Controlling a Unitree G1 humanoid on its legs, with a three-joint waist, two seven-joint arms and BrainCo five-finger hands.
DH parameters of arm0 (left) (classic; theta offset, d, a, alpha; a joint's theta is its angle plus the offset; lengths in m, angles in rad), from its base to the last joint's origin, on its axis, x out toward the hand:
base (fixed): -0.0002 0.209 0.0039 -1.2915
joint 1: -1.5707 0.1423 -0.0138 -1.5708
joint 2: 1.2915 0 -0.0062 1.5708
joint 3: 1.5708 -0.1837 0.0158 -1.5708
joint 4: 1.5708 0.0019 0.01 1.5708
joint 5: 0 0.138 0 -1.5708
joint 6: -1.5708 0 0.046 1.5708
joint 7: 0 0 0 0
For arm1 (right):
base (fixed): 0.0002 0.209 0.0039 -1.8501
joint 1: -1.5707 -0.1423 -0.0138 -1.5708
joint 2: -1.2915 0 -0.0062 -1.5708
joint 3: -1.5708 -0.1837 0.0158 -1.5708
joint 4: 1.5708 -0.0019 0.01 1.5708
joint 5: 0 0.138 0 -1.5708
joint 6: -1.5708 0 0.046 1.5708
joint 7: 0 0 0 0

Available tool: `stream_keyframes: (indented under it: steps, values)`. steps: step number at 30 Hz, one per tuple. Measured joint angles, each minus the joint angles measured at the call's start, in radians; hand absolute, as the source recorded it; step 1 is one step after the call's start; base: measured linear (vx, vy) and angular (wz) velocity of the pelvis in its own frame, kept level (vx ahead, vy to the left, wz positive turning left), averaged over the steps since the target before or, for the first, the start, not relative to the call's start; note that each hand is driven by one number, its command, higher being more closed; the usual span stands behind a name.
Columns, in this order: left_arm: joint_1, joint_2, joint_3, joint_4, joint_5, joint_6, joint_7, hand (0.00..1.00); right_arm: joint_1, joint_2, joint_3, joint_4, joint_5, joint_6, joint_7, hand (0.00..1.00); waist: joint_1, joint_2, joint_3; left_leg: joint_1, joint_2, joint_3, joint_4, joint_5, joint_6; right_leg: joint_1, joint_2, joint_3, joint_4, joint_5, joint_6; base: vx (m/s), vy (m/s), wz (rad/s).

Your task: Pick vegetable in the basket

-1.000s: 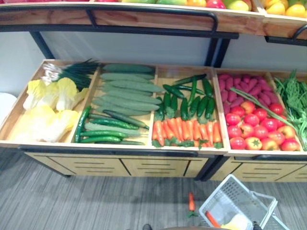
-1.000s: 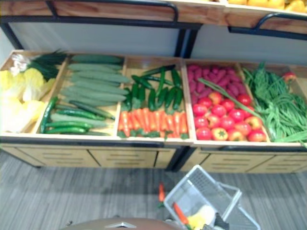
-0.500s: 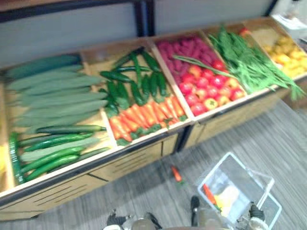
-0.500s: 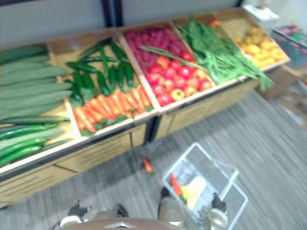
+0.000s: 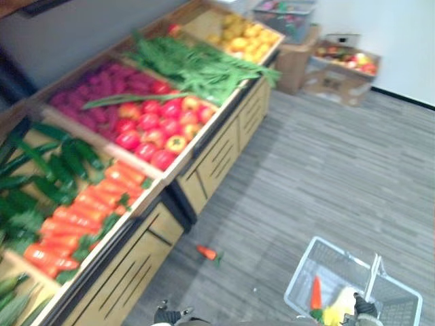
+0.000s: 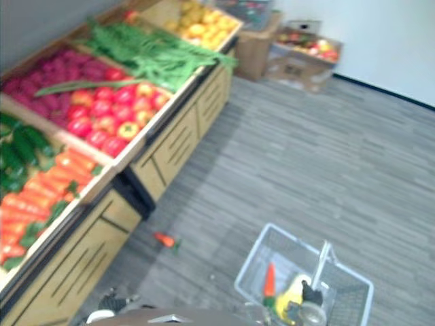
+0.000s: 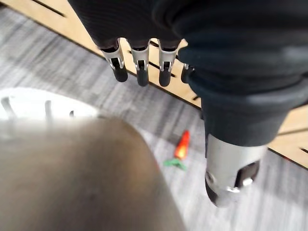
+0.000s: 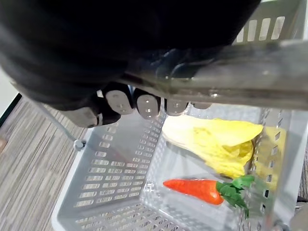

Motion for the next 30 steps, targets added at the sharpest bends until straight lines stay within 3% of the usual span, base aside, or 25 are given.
stream_keyframes:
  steps: [1, 2, 3, 4, 5, 6, 7, 8, 9, 10, 11, 12, 15, 19, 21, 25, 30]
  values:
    - [-0.021, -0.021, -0.003, -0.012, 0.0, -0.005, 0.01, 0.0, -0.001, -0.015, -0.001, 0.002, 0.0, 0.003, -0.005, 1.0, -0.016, 0.008, 0.004, -0.06, -0.115, -0.003, -0.135, -0.01, 0.026, 0.004, -0.034, -0.007, 0.015, -0.014, 0.022, -0.01, 0.114, 0.22]
    - [-0.019, -0.036, -0.01, -0.017, 0.001, -0.006, 0.017, 0.0, 0.002, -0.023, 0.0, 0.004, 0.0, 0.002, -0.006, 1.0, -0.014, 0.025, 0.012, -0.067, -0.163, -0.001, -0.236, 0.029, 0.057, 0.007, -0.038, -0.01, 0.029, -0.025, 0.041, 0.1, 0.199, -0.54]
    - [0.003, -0.065, -0.022, -0.01, 0.002, -0.002, 0.029, 0.0, -0.006, -0.045, -0.001, 0.002, -0.001, -0.005, -0.011, 1.0, 0.006, 0.073, 0.01, -0.028, -0.159, -0.003, -0.34, 0.088, 0.109, 0.006, -0.017, 0.002, 0.073, -0.083, 0.107, 0.19, 0.077, -1.01]
    - [0.01, -0.043, -0.021, 0.004, 0.001, 0.016, 0.031, 0.0, -0.002, -0.032, 0.034, 0.0, -0.019, -0.017, -0.003, 1.0, -0.003, 0.05, 0.004, -0.011, -0.156, -0.039, -0.307, 0.098, 0.097, 0.012, -0.036, 0.007, 0.048, -0.114, 0.109, 0.2, -0.024, -1.33]
    - [0.01, -0.038, -0.024, -0.001, -0.002, 0.013, 0.035, 0.0, -0.007, -0.025, 0.045, 0.0, -0.031, -0.028, 0.003, 1.0, 0.011, 0.04, 0.013, -0.012, -0.139, -0.098, -0.286, 0.108, 0.092, 0.012, -0.027, 0.02, 0.011, -0.109, 0.101, 0.13, -0.253, -1.39]
    - [0.012, -0.033, -0.016, -0.003, -0.019, 0.008, 0.045, 0.0, -0.021, -0.001, 0.073, -0.003, -0.035, -0.043, 0.009, 1.0, 0.013, 0.023, 0.04, -0.039, -0.118, -0.278, -0.176, 0.132, 0.105, 0.049, 0.005, 0.061, -0.061, -0.085, 0.098, 0.05, -0.273, -1.68]
    - [0.006, -0.017, -0.014, 0.007, -0.028, 0.0, 0.044, 0.0, -0.027, 0.003, 0.081, -0.01, -0.037, -0.055, 0.013, 1.0, 0.022, 0.0, 0.055, -0.087, -0.216, -0.518, -0.214, 0.085, -0.015, 0.075, -0.014, 0.12, -0.098, -0.085, 0.099, 0.03, -0.178, -1.54]
    - [0.0, -0.022, -0.014, 0.013, -0.028, -0.001, 0.042, 0.0, -0.032, -0.005, 0.077, -0.008, -0.037, -0.06, 0.012, 1.0, 0.022, 0.001, 0.056, -0.088, -0.3, -0.642, -0.296, 0.064, -0.057, 0.068, -0.036, 0.149, -0.097, -0.084, 0.1, 0.05, 0.09, -1.56]
    - [0.009, -0.046, -0.012, 0.011, -0.029, -0.01, 0.042, 0.0, -0.043, -0.019, 0.076, 0.0, -0.038, -0.058, 0.014, 1.0, 0.032, 0.023, 0.059, -0.063, -0.424, -0.853, -0.458, 0.123, -0.054, 0.044, -0.04, 0.223, -0.093, -0.078, 0.109, 0.05, 0.202, -1.41]
    - [0.011, -0.054, -0.018, 0.013, -0.029, -0.014, 0.043, 0.0, -0.048, -0.02, 0.077, 0.001, -0.04, -0.055, 0.015, 1.0, 0.043, 0.035, 0.063, -0.047, -0.445, -0.895, -0.494, 0.153, -0.067, 0.035, -0.028, 0.263, -0.095, -0.074, 0.116, 0.11, 0.188, -1.61]
    - [0.008, -0.049, -0.024, 0.014, -0.027, -0.015, 0.04, 0.0, -0.052, 0.005, 0.081, -0.001, -0.041, -0.052, 0.018, 1.0, 0.044, 0.018, 0.066, -0.019, -0.456, -0.931, -0.501, 0.175, -0.088, 0.018, -0.037, 0.307, -0.107, -0.057, 0.12, 0.12, 0.058, -1.23]
    - [0.007, -0.04, -0.028, 0.012, -0.026, -0.024, 0.041, 0.0, -0.066, 0.028, 0.08, -0.001, -0.04, -0.05, 0.022, 1.0, 0.044, 0.023, 0.065, -0.019, -0.461, -0.978, -0.499, 0.176, -0.092, 0.01, -0.031, 0.329, -0.128, -0.054, 0.117, 0.11, 0.007, -0.9]
    - [-0.004, -0.033, -0.028, 0.013, -0.01, -0.023, 0.045, 0.0, -0.07, 0.043, 0.08, -0.001, -0.043, -0.063, 0.023, 1.0, 0.035, 0.002, 0.087, -0.021, -0.448, -0.993, -0.497, 0.168, -0.104, 0.0, -0.013, 0.384, -0.166, -0.054, 0.116, 0.01, -0.019, -0.45]
    - [0.003, -0.034, -0.029, 0.013, 0.048, -0.023, 0.045, 0.0, -0.071, 0.04, 0.077, -0.002, -0.068, -0.069, 0.02, 1.0, 0.038, 0.009, 0.087, 0.021, -0.406, -0.988, -0.557, 0.146, -0.138, -0.032, 0.027, 0.431, -0.143, -0.059, 0.106, -0.03, -0.049, -0.36]
    - [0.001, -0.029, -0.035, 0.013, 0.055, -0.022, 0.045, 0.0, -0.071, 0.044, 0.074, -0.005, -0.069, -0.068, 0.012, 1.0, 0.037, 0.0, 0.085, 0.045, -0.41, -0.977, -0.615, 0.159, -0.155, -0.054, 0.024, 0.452, -0.135, -0.059, 0.107, -0.02, -0.002, -0.32]
    - [-0.002, -0.008, -0.07, 0.013, 0.056, -0.022, 0.047, 0.0, -0.06, 0.045, 0.027, -0.005, -0.061, -0.064, 0.002, 1.0, 0.033, -0.02, 0.074, 0.053, -0.43, -0.955, -0.658, 0.17, -0.151, -0.08, 0.004, 0.465, -0.141, -0.058, 0.109, 0.02, 0.033, -0.14]
    - [-0.002, 0.016, -0.083, 0.015, 0.055, -0.023, 0.048, 0.0, -0.053, 0.063, -0.017, 0.0, -0.061, -0.046, 0.005, 1.0, 0.034, -0.055, 0.054, 0.063, -0.447, -0.912, -0.657, 0.142, -0.144, -0.082, -0.016, 0.493, -0.162, -0.032, 0.14, 0.1, 0.058, -0.2]
